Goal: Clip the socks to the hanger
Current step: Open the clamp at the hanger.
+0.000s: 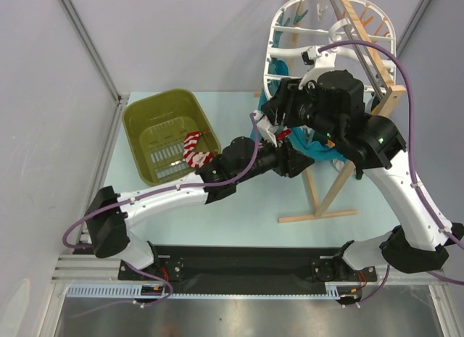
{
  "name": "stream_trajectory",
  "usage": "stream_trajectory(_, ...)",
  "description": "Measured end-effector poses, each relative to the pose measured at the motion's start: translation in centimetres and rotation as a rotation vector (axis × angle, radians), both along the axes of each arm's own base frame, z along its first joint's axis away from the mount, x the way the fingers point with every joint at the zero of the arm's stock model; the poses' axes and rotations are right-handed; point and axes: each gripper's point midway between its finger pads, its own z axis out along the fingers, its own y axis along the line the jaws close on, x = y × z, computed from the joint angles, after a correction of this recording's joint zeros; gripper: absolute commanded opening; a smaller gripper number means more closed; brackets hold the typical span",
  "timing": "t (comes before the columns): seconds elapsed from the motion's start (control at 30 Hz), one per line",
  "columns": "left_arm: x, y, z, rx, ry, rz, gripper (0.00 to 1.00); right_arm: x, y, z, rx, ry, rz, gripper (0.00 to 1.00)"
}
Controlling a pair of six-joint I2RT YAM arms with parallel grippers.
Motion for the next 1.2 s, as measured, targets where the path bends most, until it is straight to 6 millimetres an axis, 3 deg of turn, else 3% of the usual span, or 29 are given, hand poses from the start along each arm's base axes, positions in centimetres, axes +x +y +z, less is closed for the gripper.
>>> stream_trajectory(0.3, 2.5, -0.9, 1.0, -0.014, -0.014, 0.101, 0.64, -1.0, 0.5, 0.5, 0.013, 0.004, 0.051, 0.54)
stream_trajectory(0.53, 3.4, -1.5, 1.8, -0.086, -0.050, 0.130, 0.65, -1.7, -0.2, 1.5, 0.042, -0.002, 0.041, 0.53)
stream_trajectory(0.67, 4.1, -2.1, 1.9, -0.126, -0.068, 0.154, 0.59, -2.6, -1.2, 2.9, 0.077, -0.028, 0.029, 0.52)
stream_trajectory(0.9, 4.0, -4.1, 0.5, -0.160, -0.082, 0.124, 0.59, -3.5, -2.3, 4.6, 0.122, -0.057, 0.013, 0.52)
stream_trajectory(1.03, 3.4, -4.8, 1.5, -0.217, -0.110, 0.092, 0.61, -3.5, -2.3, 4.6, 0.122, -0.057, 0.011, 0.52)
stream_trajectory(1.2, 3.2, -5.6, 2.5, -0.262, -0.132, 0.070, 0.56, -3.6, -2.4, 4.6, 0.122, -0.057, 0.011, 0.52)
